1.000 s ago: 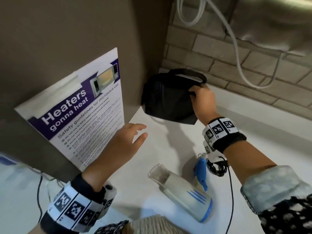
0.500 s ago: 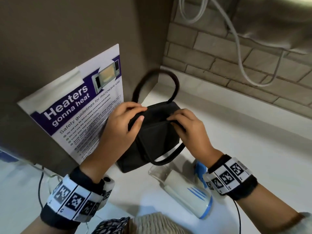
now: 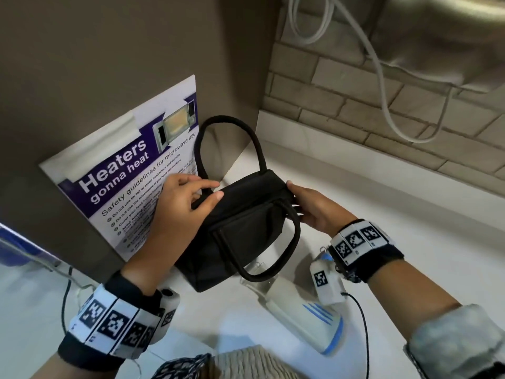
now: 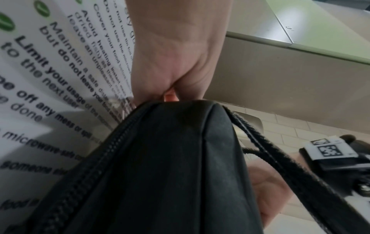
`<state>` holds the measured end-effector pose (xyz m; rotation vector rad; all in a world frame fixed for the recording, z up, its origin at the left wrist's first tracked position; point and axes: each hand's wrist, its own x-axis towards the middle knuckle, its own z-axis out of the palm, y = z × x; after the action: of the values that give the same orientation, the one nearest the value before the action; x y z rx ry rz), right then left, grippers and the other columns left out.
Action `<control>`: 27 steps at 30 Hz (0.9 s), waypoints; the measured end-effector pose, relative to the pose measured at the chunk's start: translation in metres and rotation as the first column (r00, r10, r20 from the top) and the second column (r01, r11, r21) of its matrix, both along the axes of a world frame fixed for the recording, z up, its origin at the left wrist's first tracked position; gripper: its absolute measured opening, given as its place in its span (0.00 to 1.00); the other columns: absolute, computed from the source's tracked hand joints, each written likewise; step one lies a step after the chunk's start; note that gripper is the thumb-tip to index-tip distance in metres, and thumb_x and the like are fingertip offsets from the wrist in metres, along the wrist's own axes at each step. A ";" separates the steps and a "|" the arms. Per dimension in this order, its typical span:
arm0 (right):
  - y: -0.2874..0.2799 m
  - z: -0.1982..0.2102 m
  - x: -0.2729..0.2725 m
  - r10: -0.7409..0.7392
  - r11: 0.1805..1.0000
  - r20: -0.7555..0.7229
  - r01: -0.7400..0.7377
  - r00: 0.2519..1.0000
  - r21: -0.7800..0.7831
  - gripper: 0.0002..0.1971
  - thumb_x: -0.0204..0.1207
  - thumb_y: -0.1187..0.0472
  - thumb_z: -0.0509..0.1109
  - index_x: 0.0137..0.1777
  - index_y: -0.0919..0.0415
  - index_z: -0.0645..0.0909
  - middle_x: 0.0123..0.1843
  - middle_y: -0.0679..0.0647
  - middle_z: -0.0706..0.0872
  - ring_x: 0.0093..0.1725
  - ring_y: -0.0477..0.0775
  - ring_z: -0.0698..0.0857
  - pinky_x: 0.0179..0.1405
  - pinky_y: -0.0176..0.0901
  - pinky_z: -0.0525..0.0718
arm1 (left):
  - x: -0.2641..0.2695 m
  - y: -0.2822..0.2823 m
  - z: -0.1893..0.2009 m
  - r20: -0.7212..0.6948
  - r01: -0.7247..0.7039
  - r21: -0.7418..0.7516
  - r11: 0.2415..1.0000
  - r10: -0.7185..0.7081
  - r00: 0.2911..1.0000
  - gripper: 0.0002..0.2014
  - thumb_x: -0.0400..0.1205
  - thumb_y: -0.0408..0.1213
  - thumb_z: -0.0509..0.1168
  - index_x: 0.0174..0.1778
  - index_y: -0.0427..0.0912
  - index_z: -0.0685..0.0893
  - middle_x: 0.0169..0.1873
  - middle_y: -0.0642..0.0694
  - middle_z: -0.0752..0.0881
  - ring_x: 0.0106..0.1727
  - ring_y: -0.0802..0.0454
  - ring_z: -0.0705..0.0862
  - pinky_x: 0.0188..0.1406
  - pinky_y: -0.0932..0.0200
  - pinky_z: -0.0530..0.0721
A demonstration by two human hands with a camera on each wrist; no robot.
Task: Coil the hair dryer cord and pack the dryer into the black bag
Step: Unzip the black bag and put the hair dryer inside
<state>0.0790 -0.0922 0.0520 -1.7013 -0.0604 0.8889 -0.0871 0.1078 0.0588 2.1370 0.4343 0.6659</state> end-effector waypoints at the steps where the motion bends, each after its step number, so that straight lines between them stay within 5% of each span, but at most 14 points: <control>1: 0.002 -0.001 0.002 -0.037 0.999 -0.037 0.038 0.999 0.000 0.16 0.83 0.46 0.59 0.51 0.56 0.83 0.42 0.53 0.87 0.41 0.50 0.85 0.46 0.41 0.83 | -0.001 -0.001 0.000 0.000 0.001 0.001 1.000 -0.001 1.000 0.10 0.76 0.43 0.73 0.54 0.51 0.89 0.56 0.46 0.75 0.56 0.52 0.81 0.60 0.64 0.79; 6: 0.006 -0.016 0.018 -0.225 0.973 -0.257 0.232 0.940 -0.001 0.11 0.83 0.59 0.62 0.42 0.64 0.78 0.36 0.60 0.80 0.33 0.54 0.77 0.39 0.42 0.76 | -0.005 0.002 -0.002 -0.036 0.039 0.013 0.999 -0.039 0.999 0.12 0.77 0.45 0.72 0.56 0.56 0.88 0.50 0.48 0.85 0.52 0.55 0.83 0.57 0.62 0.81; 9: 0.007 -0.022 0.020 -0.245 0.969 -0.313 0.234 0.917 -0.075 0.09 0.83 0.69 0.59 0.40 0.66 0.74 0.36 0.60 0.78 0.31 0.53 0.77 0.22 0.38 0.80 | -0.007 0.001 -0.001 -0.045 0.085 -0.008 0.996 -0.086 0.995 0.12 0.78 0.44 0.70 0.58 0.55 0.87 0.46 0.57 0.89 0.49 0.66 0.85 0.53 0.72 0.79; 11: 0.008 -0.026 0.022 -0.198 0.979 -0.290 0.175 0.936 -0.104 0.13 0.84 0.71 0.55 0.38 0.66 0.74 0.36 0.59 0.77 0.32 0.51 0.75 0.17 0.33 0.78 | -0.007 0.000 -0.001 -0.040 0.079 -0.008 0.997 -0.079 0.996 0.12 0.79 0.44 0.69 0.59 0.55 0.86 0.41 0.60 0.88 0.47 0.68 0.84 0.52 0.71 0.80; 14: 0.007 -0.029 0.026 -0.098 0.985 -0.279 0.054 0.955 -0.161 0.17 0.83 0.75 0.50 0.35 0.66 0.73 0.35 0.58 0.74 0.33 0.50 0.73 0.18 0.32 0.79 | -0.005 -0.002 -0.003 -0.022 0.030 -0.004 1.000 -0.030 0.999 0.10 0.78 0.44 0.70 0.54 0.50 0.83 0.29 0.51 0.85 0.36 0.58 0.84 0.39 0.67 0.79; 19: 0.001 -0.030 0.033 -0.086 0.990 -0.320 0.045 0.944 -0.133 0.13 0.80 0.75 0.55 0.35 0.65 0.72 0.35 0.57 0.75 0.33 0.49 0.73 0.28 0.35 0.79 | -0.002 -0.007 -0.003 -0.021 -0.090 -0.110 0.990 0.088 0.996 0.21 0.74 0.41 0.76 0.50 0.37 0.72 0.33 0.35 0.86 0.35 0.43 0.83 0.35 0.76 0.74; 22: 0.003 -0.033 0.040 -0.111 0.987 -0.062 0.102 0.992 -0.126 0.09 0.76 0.75 0.65 0.35 0.66 0.77 0.37 0.60 0.80 0.38 0.54 0.79 0.44 0.43 0.82 | -0.001 -0.001 -0.009 -0.072 -0.016 -0.019 1.000 0.015 0.997 0.17 0.76 0.46 0.72 0.44 0.36 0.76 0.28 0.38 0.85 0.33 0.43 0.83 0.35 0.67 0.76; 24: 0.006 -0.022 0.045 -0.078 0.975 0.249 0.125 0.965 -0.181 0.11 0.74 0.74 0.70 0.32 0.63 0.77 0.32 0.58 0.79 0.34 0.53 0.78 0.40 0.42 0.80 | -0.002 0.000 -0.012 -0.089 0.062 0.131 0.990 -0.050 0.995 0.21 0.78 0.51 0.69 0.32 0.36 0.75 0.20 0.40 0.79 0.25 0.41 0.79 0.27 0.57 0.73; 27: 0.007 0.001 0.052 -0.018 0.979 0.423 0.102 0.906 -0.178 0.09 0.75 0.71 0.69 0.35 0.61 0.77 0.31 0.56 0.79 0.31 0.49 0.78 0.35 0.36 0.79 | -0.001 -0.001 -0.012 -0.051 0.075 0.256 0.964 -0.064 0.997 0.19 0.77 0.46 0.69 0.25 0.37 0.77 0.16 0.40 0.77 0.19 0.43 0.73 0.26 0.65 0.65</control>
<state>0.1313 -0.0848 0.0527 -2.0472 -0.2142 0.4792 -0.0883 0.1064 0.0465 2.4037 0.3068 0.6683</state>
